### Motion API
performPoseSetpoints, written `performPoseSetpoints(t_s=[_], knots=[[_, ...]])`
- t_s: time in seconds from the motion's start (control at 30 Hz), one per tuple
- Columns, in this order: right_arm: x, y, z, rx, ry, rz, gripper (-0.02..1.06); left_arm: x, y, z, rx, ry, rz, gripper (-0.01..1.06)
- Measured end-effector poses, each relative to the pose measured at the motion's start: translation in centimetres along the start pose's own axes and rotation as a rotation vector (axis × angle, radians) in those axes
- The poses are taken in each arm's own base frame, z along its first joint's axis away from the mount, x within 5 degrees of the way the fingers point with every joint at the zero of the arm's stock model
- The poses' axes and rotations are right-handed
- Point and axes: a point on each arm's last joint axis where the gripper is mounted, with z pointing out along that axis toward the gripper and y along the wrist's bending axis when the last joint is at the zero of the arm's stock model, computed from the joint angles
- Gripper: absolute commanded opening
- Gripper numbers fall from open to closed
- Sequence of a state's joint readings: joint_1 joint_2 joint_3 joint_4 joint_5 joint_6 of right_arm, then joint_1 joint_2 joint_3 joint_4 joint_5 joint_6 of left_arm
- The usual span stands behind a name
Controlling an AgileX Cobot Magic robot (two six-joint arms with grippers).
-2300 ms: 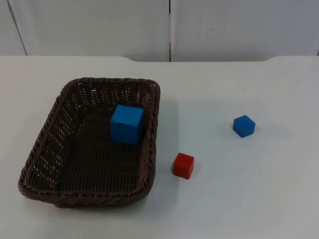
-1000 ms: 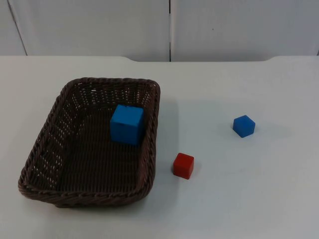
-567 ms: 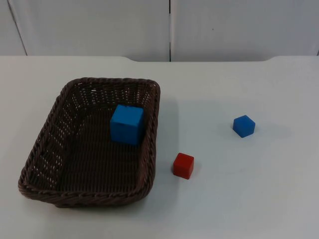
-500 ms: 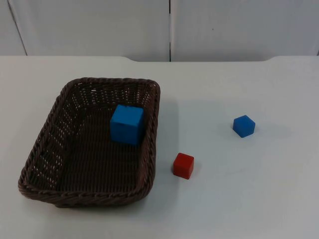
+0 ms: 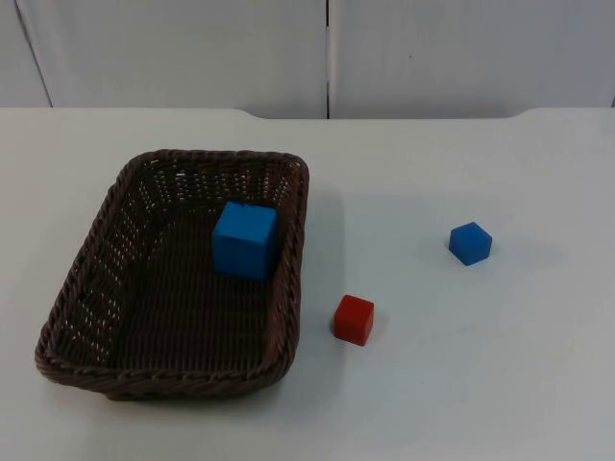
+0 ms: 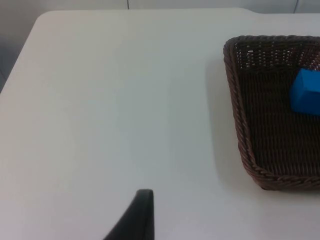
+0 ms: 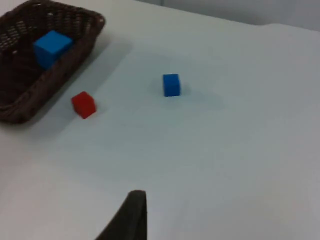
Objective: Pick up the basket with the left hand and place the largest block into the basket with the right hand.
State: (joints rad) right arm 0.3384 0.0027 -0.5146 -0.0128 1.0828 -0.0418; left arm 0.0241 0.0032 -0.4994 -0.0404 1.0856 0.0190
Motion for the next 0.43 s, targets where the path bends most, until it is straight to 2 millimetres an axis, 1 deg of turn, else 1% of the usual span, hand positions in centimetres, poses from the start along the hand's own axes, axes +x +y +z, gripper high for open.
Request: performPoseSetpoints(t_s=[0.43], knots=[[-0.01,0.16,-0.01,0.199,0.011,0.105,1.05,0.0,0.0,0.0,0.0,0.0,0.0,1.05]])
